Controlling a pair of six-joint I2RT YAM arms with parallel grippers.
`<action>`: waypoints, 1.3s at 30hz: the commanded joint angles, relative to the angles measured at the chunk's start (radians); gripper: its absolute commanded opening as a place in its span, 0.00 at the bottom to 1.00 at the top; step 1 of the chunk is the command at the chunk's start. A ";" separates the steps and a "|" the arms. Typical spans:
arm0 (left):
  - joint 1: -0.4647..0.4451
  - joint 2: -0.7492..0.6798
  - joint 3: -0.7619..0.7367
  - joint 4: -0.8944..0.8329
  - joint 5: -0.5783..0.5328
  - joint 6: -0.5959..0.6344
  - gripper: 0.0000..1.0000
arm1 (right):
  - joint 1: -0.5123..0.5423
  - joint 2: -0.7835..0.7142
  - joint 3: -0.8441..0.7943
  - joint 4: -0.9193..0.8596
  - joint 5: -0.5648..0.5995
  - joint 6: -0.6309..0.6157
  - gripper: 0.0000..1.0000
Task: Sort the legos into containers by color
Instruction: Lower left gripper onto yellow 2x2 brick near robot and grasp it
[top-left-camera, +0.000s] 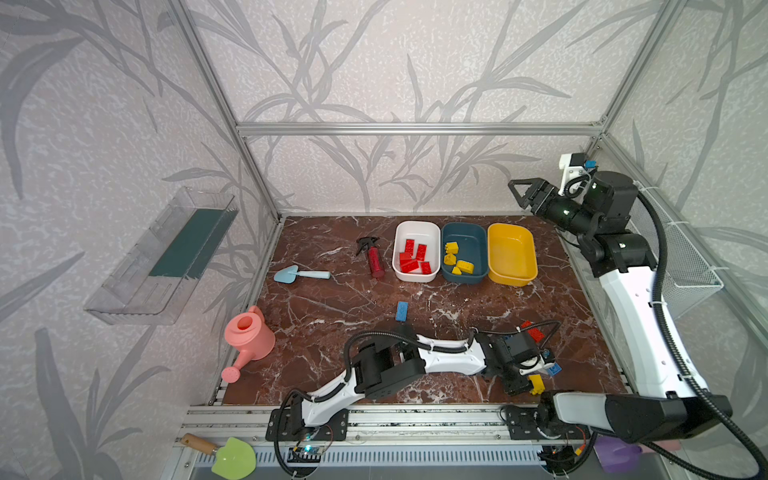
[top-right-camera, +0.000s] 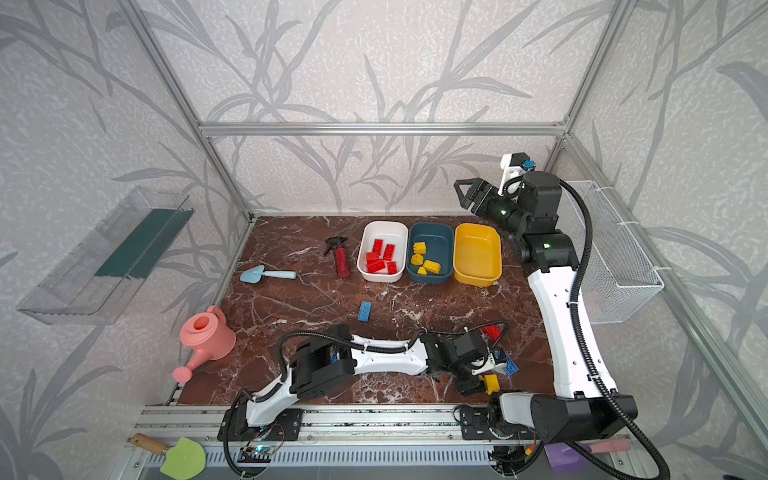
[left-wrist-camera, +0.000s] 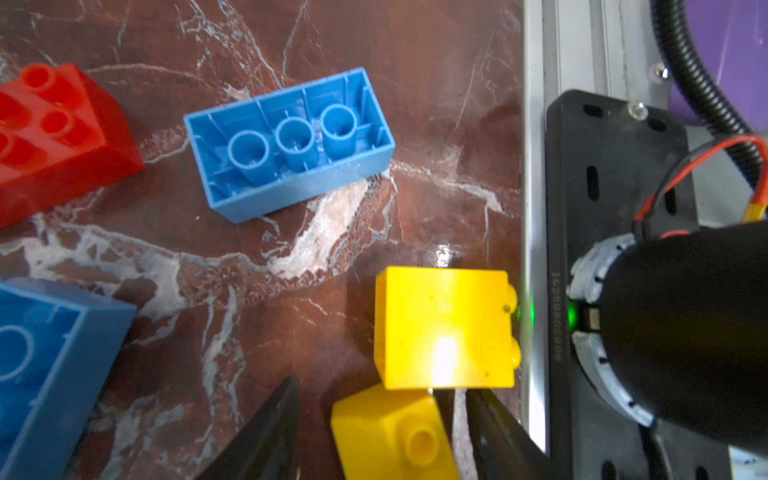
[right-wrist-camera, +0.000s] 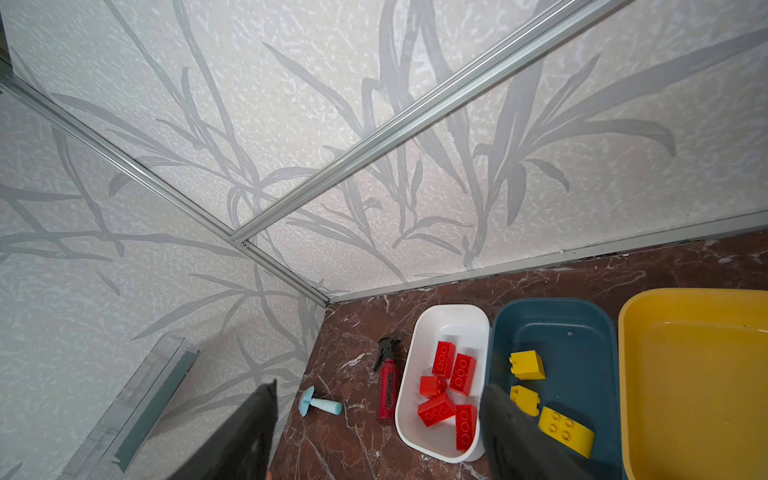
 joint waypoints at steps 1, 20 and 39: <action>0.003 0.026 0.024 -0.023 -0.005 0.015 0.57 | -0.006 -0.027 -0.009 0.033 -0.021 0.003 0.76; 0.048 -0.049 -0.108 0.015 -0.047 -0.050 0.68 | -0.005 -0.035 -0.025 0.051 -0.030 0.012 0.76; 0.045 -0.064 -0.165 -0.050 -0.086 -0.076 0.57 | -0.006 -0.038 -0.024 0.064 -0.032 0.045 0.75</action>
